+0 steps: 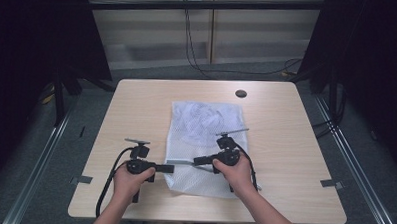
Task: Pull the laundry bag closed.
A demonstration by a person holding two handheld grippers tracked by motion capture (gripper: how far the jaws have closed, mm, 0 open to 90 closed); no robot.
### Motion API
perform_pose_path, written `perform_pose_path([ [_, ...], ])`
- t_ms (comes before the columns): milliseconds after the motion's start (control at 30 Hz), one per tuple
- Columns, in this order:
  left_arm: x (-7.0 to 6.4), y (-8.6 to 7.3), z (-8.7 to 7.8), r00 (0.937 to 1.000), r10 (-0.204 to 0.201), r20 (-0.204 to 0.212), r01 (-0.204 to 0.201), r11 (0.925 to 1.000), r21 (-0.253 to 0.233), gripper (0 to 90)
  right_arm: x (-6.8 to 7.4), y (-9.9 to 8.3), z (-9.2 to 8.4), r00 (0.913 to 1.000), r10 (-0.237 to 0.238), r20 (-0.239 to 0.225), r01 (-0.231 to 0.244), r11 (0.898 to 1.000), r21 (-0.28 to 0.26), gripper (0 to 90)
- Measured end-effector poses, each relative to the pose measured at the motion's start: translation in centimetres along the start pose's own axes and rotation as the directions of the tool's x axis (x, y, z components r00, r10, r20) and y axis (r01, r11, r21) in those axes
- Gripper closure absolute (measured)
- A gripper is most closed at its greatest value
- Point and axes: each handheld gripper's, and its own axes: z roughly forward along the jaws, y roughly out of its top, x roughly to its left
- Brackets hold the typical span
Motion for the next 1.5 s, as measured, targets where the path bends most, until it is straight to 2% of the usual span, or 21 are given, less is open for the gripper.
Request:
perform_pose_path([
  [67, -0.1, 0.0, 0.0, 0.9999, -0.015, 0.0, 0.015, 0.9999, -0.007, 88.7, 0.0, 0.0, -0.1, 1.0, -0.002, -0.007, 0.002, 1.0, -0.001, 86.7],
  [100, 0.0, 0.0, -0.1, 1.0, -0.002, -0.007, 0.002, 1.0, -0.002, 88.7, 0.0, 0.0, -0.1, 1.0, -0.003, -0.007, 0.003, 1.0, 0.001, 86.7],
  [167, 0.1, -0.1, -0.3, 0.9999, -0.015, 0.0, 0.015, 0.9999, -0.003, 88.7, -0.1, 0.0, -0.2, 1.0, -0.004, 0.0, 0.004, 1.0, 0.005, 86.7],
  [267, 0.1, -0.1, -0.4, 1.0, -0.001, -0.004, 0.001, 1.0, -0.006, 88.7, -0.3, -0.1, -0.5, 1.0, 0.006, 0.001, -0.006, 1.0, 0.002, 86.7],
  [333, 0.0, -0.1, -0.3, 0.9997, -0.025, 0.002, 0.025, 0.9996, -0.011, 88.7, -0.5, -0.2, -0.6, 1.0, 0.007, -0.007, -0.007, 1.0, 0.0, 86.7],
  [467, 0.1, -0.1, -0.4, 1.0, -0.005, -0.008, 0.005, 1.0, -0.003, 88.7, -0.5, -0.2, -0.5, 0.9999, 0.005, -0.011, -0.005, 1.0, 0.004, 86.7],
  [567, 0.1, -0.1, -0.4, 0.9999, -0.015, -0.008, 0.015, 0.9998, -0.01, 88.7, -0.5, -0.2, -0.5, 0.9999, 0.004, -0.012, -0.004, 1.0, 0.005, 86.7],
  [667, 0.1, -0.1, -0.4, 0.9999, -0.01, -0.009, 0.01, 0.9999, -0.005, 88.6, -0.5, -0.2, -0.5, 1.0, 0.001, -0.001, -0.001, 1.0, 0.009, 86.7],
  [867, 0.2, -0.2, -0.4, 0.9999, -0.009, -0.009, 0.009, 0.9999, -0.006, 88.7, -0.7, -0.2, -0.7, 0.9999, 0.006, -0.01, -0.006, 1.0, 0.007, 86.7],
  [900, 0.2, -0.2, -0.4, 0.9999, -0.011, -0.009, 0.011, 0.9999, -0.009, 88.6, -0.7, -0.2, -0.7, 0.9999, 0.003, -0.01, -0.003, 1.0, 0.008, 86.7],
  [933, 0.1, -0.3, -0.3, 0.9995, -0.031, -0.004, 0.031, 0.9993, -0.019, 88.7, -0.7, -0.3, -0.7, 1.0, 0.004, -0.008, -0.004, 1.0, 0.01, 86.7],
  [1000, 0.3, -0.4, -0.3, 0.9998, -0.02, -0.002, 0.02, 0.9998, -0.007, 88.6, -0.7, -0.3, -0.8, 0.9999, 0.008, -0.01, -0.008, 1.0, 0.009, 86.7],
  [1033, 0.1, -0.4, -0.2, 0.9991, -0.041, -0.001, 0.041, 0.9989, -0.021, 88.7, -0.7, -0.3, -0.8, 0.9999, 0.007, -0.009, -0.007, 1.0, 0.008, 86.7],
  [1100, 0.4, -0.4, -0.4, 0.9994, -0.036, -0.001, 0.036, 0.9992, -0.019, 88.6, -0.7, -0.4, -0.9, 1.0, 0.0, 0.004, 0.0, 1.0, 0.01, 86.7],
  [1167, 0.3, -0.5, -0.3, 0.9991, -0.043, 0.007, 0.043, 0.9987, -0.027, 88.6, -0.9, -0.4, -1.0, 0.9999, 0.011, -0.004, -0.011, 1.0, 0.005, 86.7],
  [1233, 0.3, -0.5, -0.4, 0.9998, -0.019, -0.001, 0.019, 0.9995, -0.026, 88.6, -0.9, -0.4, -1.1, 1.0, 0.004, -0.001, -0.004, 1.0, 0.005, 86.7],
  [1333, 0.3, -0.5, -0.4, 0.9999, -0.012, -0.003, 0.012, 0.9998, -0.013, 88.6, -0.9, -0.4, -1.1, 1.0, 0.004, 0.002, -0.004, 1.0, 0.007, 86.7],
  [1367, 0.2, -0.5, -0.3, 0.9994, -0.034, 0.0, 0.034, 0.9991, -0.026, 88.6, -0.9, -0.5, -1.1, 1.0, 0.004, 0.002, -0.004, 1.0, 0.005, 86.7],
  [1433, 0.2, -0.5, -0.2, 0.9993, -0.038, 0.005, 0.038, 0.999, -0.023, 88.6, -0.9, -0.5, -1.1, 1.0, 0.002, 0.001, -0.002, 1.0, 0.008, 86.8],
  [1500, 0.4, -0.5, -0.3, 0.9999, -0.014, -0.001, 0.014, 0.9998, -0.011, 88.6, -0.9, -0.5, -1.2, 1.0, 0.008, 0.001, -0.008, 1.0, 0.009, 86.7],
])
